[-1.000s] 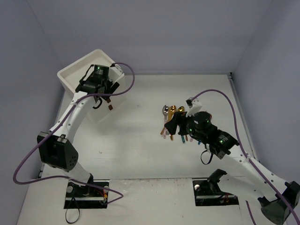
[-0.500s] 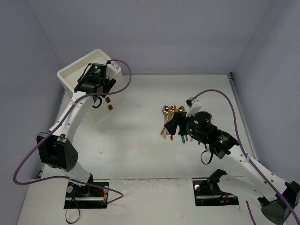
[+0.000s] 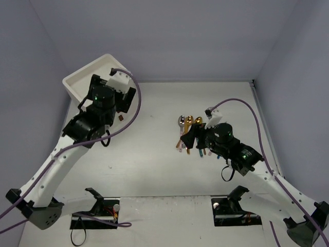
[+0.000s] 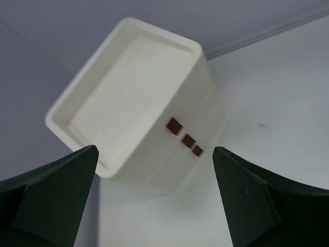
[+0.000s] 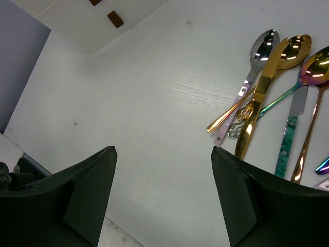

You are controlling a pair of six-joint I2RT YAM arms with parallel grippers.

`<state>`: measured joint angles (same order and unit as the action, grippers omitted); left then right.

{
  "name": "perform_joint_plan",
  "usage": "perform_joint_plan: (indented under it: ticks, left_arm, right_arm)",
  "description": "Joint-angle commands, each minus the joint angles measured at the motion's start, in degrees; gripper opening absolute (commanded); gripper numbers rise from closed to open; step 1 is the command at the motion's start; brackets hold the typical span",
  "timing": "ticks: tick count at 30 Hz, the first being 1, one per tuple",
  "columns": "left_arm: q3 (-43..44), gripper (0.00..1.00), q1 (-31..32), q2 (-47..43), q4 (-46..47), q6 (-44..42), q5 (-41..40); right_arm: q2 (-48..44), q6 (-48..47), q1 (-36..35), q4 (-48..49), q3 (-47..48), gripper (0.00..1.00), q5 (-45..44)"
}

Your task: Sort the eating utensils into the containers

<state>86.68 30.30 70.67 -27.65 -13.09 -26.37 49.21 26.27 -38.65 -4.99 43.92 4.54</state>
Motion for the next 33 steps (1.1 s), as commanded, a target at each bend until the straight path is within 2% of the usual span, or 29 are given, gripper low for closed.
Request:
perform_joint_plan:
  ticks: [1, 2, 4, 7, 12, 17, 24, 29, 33]
  left_arm:
    - [-9.5, 0.92, 6.2, -5.5, 1.5, 19.5, -10.2]
    - [-11.4, 0.92, 7.1, -5.6, 1.6, 20.0, -10.6]
    - [-16.4, 0.92, 8.6, -5.9, 1.8, 30.0, -12.7]
    - [-21.2, 0.89, 9.3, -3.7, 2.2, 39.1, -15.1]
    - [-24.2, 0.71, 9.0, 2.8, 4.9, 47.2, -19.4]
    - [-24.1, 0.67, 6.5, 10.2, 6.0, 54.3, -21.6]
    - [-25.7, 0.56, -0.1, 16.8, 14.9, 55.3, -16.4]
    - [-23.8, 0.53, -0.6, 23.0, 20.1, 52.5, -18.2]
    - [-22.6, 0.48, -0.6, 27.0, 21.3, 52.5, -19.8]
  right_arm:
    - [-0.9, -1.2, 0.3, 3.6, 0.8, 0.72, -0.1]
    - [-0.9, -1.2, 0.3, 3.6, 0.8, 0.72, -0.1]
    - [-1.1, -1.0, 0.3, 3.6, 0.4, 0.72, -0.1]
    - [-1.9, -0.7, 0.4, 3.6, 0.1, 0.72, -0.1]
    - [-4.2, -0.3, 0.4, 3.5, -0.8, 0.73, -0.1]
    - [-5.7, 0.0, 0.5, 3.4, -1.5, 0.73, 0.1]
    - [-6.9, 0.0, 0.6, 3.5, -2.1, 0.73, 1.6]
    - [-7.0, -0.5, 0.7, 3.5, -2.1, 0.73, 2.1]
    - [-6.9, -0.9, 0.7, 3.4, -2.1, 0.73, 2.3]
